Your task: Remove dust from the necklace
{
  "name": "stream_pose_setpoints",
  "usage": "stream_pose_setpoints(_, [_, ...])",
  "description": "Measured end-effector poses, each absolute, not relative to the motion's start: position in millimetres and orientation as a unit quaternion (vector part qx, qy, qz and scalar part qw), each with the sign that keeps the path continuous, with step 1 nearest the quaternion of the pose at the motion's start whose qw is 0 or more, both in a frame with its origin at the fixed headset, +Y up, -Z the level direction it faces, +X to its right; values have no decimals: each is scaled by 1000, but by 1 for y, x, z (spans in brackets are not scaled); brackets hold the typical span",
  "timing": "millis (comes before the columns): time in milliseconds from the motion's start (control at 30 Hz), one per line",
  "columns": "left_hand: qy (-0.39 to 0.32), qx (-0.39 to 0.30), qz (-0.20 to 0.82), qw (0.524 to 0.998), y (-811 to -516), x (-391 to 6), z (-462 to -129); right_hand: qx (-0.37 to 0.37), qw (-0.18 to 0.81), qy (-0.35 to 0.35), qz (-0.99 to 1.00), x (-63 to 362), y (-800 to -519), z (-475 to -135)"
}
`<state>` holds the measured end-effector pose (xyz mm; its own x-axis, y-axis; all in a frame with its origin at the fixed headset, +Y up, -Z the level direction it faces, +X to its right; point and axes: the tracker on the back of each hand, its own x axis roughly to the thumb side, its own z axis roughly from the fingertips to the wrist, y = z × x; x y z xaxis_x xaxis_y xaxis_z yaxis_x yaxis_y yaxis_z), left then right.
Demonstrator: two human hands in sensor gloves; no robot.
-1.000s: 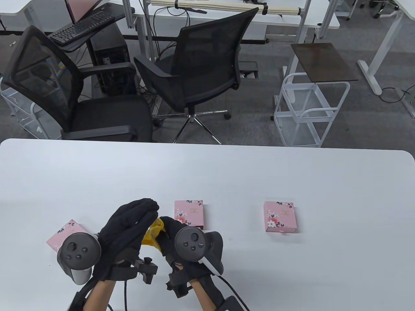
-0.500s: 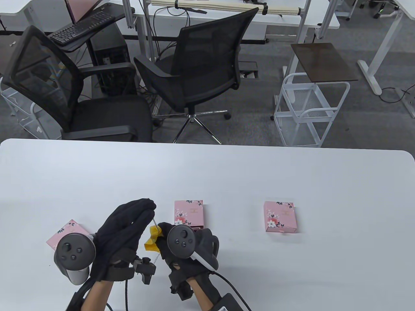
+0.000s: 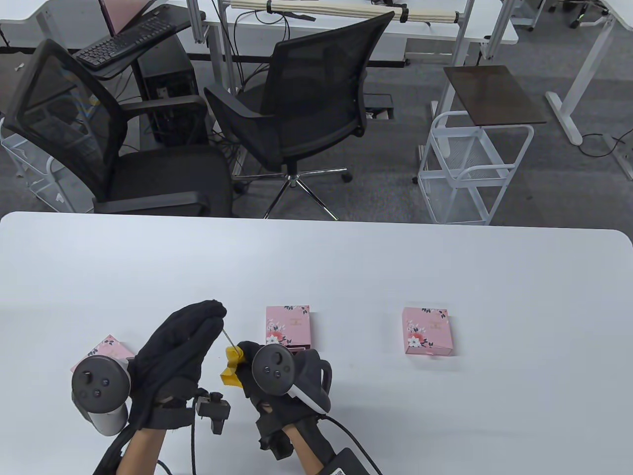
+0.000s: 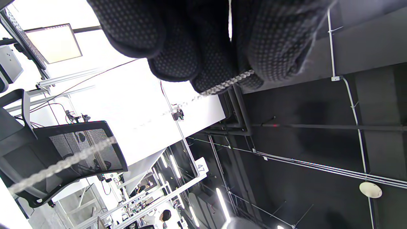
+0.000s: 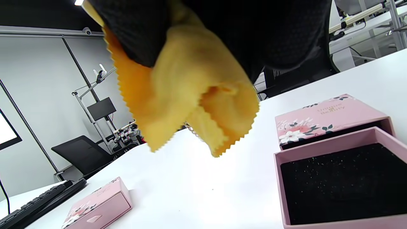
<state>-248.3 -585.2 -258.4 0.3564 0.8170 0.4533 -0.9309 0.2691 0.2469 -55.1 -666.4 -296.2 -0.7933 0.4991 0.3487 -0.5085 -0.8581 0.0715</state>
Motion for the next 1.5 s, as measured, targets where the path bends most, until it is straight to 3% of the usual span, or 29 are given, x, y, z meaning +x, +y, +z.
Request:
stream_pose_setpoints(1067, [-115,275,540,787,-578,-257,-251,199,227,81,950,-80,-695,-294])
stream_pose_setpoints(1233, [-117,281,544,782,-575,-260,-248,197,153,63,966,-82,-698,-292])
stream_pose_setpoints(1500, [-112,286,561,768,-572,-268,-246,211,127,73,967,-88,-696,-289])
